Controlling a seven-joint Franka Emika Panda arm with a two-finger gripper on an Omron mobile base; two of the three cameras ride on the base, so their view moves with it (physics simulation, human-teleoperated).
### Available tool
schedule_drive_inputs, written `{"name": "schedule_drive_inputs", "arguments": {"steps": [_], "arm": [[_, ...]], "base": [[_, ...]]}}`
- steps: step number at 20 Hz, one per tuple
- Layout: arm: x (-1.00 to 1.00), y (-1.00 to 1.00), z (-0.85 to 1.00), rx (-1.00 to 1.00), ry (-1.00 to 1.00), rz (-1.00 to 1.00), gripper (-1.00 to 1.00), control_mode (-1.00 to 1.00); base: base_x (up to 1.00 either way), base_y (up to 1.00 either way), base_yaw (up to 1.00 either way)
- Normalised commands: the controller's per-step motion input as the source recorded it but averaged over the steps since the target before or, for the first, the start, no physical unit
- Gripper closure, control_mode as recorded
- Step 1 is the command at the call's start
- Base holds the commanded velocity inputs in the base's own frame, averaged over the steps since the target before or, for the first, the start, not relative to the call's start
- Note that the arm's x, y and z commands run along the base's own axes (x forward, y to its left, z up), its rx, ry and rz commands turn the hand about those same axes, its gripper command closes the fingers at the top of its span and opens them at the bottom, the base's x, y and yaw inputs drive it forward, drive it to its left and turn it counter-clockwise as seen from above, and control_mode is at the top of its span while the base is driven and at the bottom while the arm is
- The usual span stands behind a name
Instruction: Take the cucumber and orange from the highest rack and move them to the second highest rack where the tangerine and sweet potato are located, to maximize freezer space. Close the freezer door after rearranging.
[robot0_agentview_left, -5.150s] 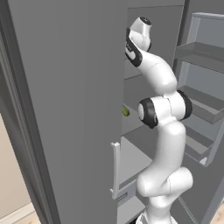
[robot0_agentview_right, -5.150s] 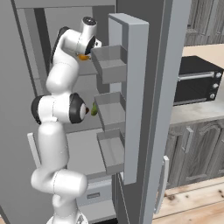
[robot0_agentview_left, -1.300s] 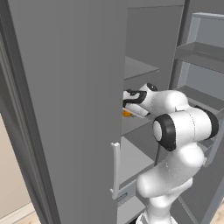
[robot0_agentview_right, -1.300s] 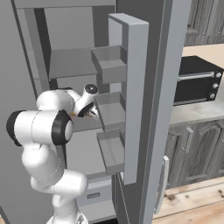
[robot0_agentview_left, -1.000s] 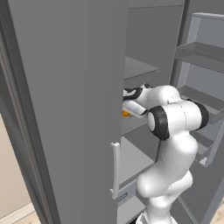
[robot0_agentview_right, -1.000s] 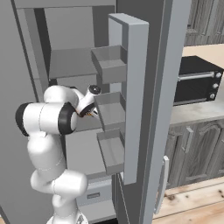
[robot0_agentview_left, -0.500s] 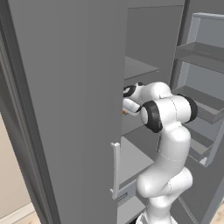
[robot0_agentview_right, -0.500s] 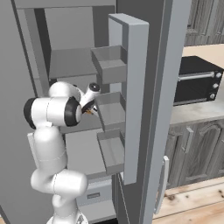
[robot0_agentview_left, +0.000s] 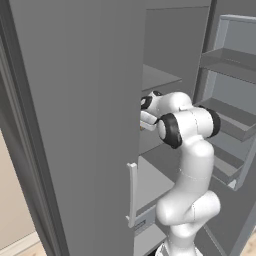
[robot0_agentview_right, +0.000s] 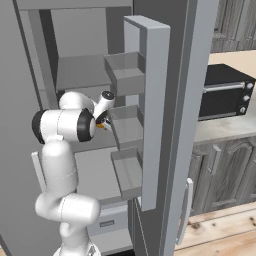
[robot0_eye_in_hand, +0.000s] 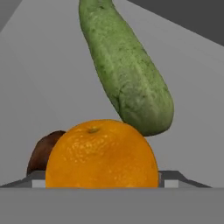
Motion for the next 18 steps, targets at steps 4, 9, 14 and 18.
{"name": "schedule_drive_inputs", "arguments": {"steps": [4, 9, 14, 18], "arm": [[-0.63, -0.05, -0.07, 0.0, -0.19, 0.0, -1.0, -1.0], [-0.63, -0.01, 0.0, 0.0, -0.17, 0.0, -1.0, -1.0], [-0.59, 0.0, 0.17, 0.0, -0.24, 0.0, -1.0, -1.0], [-0.26, 0.02, 0.32, 0.0, -0.15, 0.0, -1.0, -1.0]], "base": [[0.0, 0.0, 0.0], [0.0, 0.0, 0.0], [0.0, 0.0, 0.0], [0.0, 0.0, 0.0]]}}
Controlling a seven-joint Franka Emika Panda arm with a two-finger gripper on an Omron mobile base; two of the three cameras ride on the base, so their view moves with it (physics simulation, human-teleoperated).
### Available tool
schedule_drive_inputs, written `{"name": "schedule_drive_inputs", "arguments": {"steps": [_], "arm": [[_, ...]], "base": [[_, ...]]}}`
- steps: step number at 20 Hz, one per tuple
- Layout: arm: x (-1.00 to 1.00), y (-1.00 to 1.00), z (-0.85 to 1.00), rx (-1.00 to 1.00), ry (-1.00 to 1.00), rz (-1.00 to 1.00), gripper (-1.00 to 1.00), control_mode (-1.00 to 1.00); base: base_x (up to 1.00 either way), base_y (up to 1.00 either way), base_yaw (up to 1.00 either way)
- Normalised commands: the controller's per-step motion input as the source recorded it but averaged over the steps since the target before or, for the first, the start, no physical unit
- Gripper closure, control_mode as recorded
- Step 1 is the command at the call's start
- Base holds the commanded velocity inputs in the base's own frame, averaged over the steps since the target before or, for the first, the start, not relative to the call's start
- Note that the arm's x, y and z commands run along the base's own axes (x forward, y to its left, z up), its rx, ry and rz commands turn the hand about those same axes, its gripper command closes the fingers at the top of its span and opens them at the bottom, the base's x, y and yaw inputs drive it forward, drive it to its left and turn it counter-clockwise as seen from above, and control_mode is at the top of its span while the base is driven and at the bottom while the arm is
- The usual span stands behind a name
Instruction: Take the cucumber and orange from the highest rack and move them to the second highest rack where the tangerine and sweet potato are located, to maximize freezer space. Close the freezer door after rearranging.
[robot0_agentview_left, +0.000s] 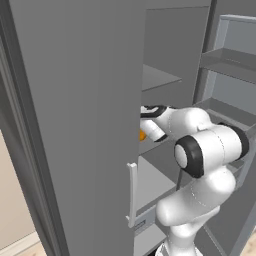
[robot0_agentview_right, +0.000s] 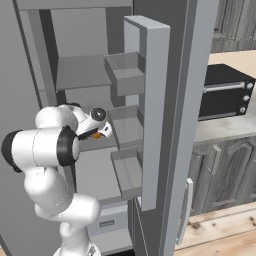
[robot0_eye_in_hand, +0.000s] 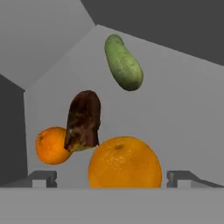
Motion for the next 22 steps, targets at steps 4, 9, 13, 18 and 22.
{"name": "schedule_drive_inputs", "arguments": {"steps": [4, 9, 13, 18, 22], "arm": [[0.1, 0.07, 0.04, 0.0, 0.05, 0.0, -1.0, -1.0], [-0.15, 0.0, 0.04, 0.0, -0.04, 0.01, -1.0, -1.0], [-0.9, 0.0, 0.11, 0.0, -0.14, 0.08, -1.0, -1.0], [-1.0, 0.01, 0.22, 0.0, -0.08, 0.04, -1.0, -1.0], [-0.92, 0.06, 0.44, 0.0, 0.0, 0.0, -1.0, -1.0]], "base": [[0.0, 0.0, 0.0], [0.0, 0.0, 0.0], [0.0, 0.0, 0.0], [0.0, 0.0, 0.0], [0.0, 0.0, 0.0]]}}
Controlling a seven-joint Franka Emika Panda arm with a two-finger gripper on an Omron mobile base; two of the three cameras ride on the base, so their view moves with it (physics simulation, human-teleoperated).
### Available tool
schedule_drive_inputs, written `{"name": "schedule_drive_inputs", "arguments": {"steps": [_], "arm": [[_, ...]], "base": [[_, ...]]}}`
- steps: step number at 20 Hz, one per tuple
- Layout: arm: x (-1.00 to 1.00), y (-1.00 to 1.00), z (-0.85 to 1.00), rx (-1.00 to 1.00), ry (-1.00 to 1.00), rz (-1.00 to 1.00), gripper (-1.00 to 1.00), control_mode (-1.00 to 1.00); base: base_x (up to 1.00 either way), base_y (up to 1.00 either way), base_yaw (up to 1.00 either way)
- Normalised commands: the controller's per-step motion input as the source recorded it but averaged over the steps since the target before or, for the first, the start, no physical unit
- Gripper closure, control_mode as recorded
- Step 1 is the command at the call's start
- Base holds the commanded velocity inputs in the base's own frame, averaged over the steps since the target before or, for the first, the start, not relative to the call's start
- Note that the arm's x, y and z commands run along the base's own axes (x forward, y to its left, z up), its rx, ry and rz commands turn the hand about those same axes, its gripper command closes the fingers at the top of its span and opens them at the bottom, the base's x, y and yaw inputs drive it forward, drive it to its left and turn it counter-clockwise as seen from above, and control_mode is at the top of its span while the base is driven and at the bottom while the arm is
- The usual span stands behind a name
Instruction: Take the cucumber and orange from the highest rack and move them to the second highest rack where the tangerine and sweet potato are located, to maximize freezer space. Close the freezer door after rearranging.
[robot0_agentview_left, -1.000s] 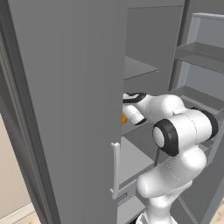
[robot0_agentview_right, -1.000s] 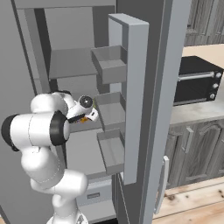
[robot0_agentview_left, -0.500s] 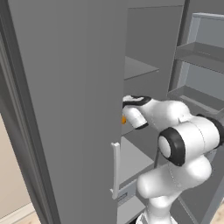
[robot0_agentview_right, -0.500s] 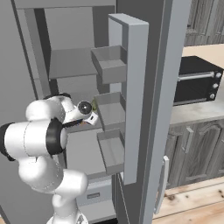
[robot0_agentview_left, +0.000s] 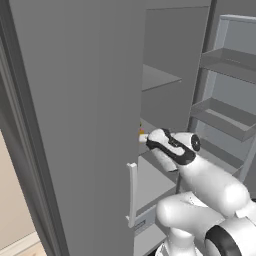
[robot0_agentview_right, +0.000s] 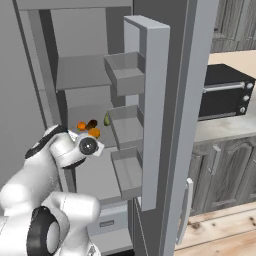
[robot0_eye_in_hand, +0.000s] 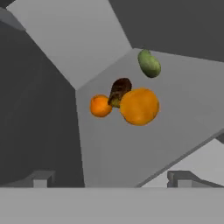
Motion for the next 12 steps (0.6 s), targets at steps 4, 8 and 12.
{"name": "schedule_drive_inputs", "arguments": {"steps": [4, 8, 12], "arm": [[-0.81, 0.11, 0.57, 0.0, 0.01, 0.0, -1.0, -1.0], [-0.78, 0.12, 0.58, 0.0, 0.08, 0.0, -1.0, -1.0], [-0.96, 0.01, 0.41, 0.0, 0.02, 0.0, -1.0, -1.0]], "base": [[0.0, 0.0, 0.0], [0.0, 0.0, 0.0], [0.0, 0.0, 0.0]]}}
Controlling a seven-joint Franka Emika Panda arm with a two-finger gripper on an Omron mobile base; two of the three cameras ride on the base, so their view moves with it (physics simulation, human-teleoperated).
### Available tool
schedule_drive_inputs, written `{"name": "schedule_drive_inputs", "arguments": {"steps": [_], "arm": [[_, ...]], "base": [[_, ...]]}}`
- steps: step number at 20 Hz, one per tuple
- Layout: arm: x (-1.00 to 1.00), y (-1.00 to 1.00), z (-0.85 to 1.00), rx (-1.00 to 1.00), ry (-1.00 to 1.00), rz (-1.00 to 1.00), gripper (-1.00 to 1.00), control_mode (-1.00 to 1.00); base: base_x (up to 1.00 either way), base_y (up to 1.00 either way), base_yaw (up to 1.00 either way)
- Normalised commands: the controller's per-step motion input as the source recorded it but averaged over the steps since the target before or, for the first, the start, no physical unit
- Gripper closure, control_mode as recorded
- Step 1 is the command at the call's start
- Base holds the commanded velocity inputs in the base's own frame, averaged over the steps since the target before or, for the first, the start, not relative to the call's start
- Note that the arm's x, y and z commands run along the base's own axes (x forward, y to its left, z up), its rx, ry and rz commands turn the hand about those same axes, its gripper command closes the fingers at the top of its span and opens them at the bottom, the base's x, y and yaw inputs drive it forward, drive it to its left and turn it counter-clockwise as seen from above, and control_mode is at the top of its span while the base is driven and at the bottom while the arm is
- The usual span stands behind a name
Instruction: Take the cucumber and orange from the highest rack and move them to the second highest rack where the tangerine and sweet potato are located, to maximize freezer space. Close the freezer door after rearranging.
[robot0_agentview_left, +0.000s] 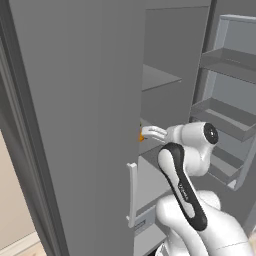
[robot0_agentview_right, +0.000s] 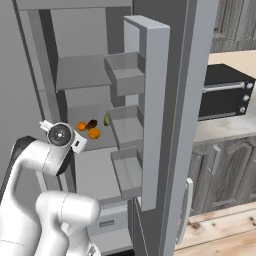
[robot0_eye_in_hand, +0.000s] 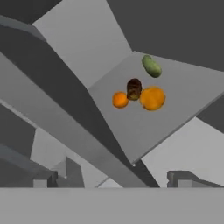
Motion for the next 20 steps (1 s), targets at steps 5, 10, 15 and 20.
{"name": "schedule_drive_inputs", "arguments": {"steps": [5, 10, 15, 20], "arm": [[-0.99, 0.0, 0.3, 0.0, 0.02, 0.0, -1.0, -1.0], [-1.0, 0.0, 0.15, 0.0, -0.01, 0.0, -1.0, -1.0], [-0.97, 0.0, -0.22, 0.0, -0.12, 0.0, -1.0, -1.0], [-0.31, 0.05, -0.2, -0.07, 0.01, 0.0, -1.0, -1.0]], "base": [[0.0, 0.0, 0.0], [0.0, 0.0, 0.0], [0.0, 0.0, 0.0], [0.0, 0.0, 0.0]]}}
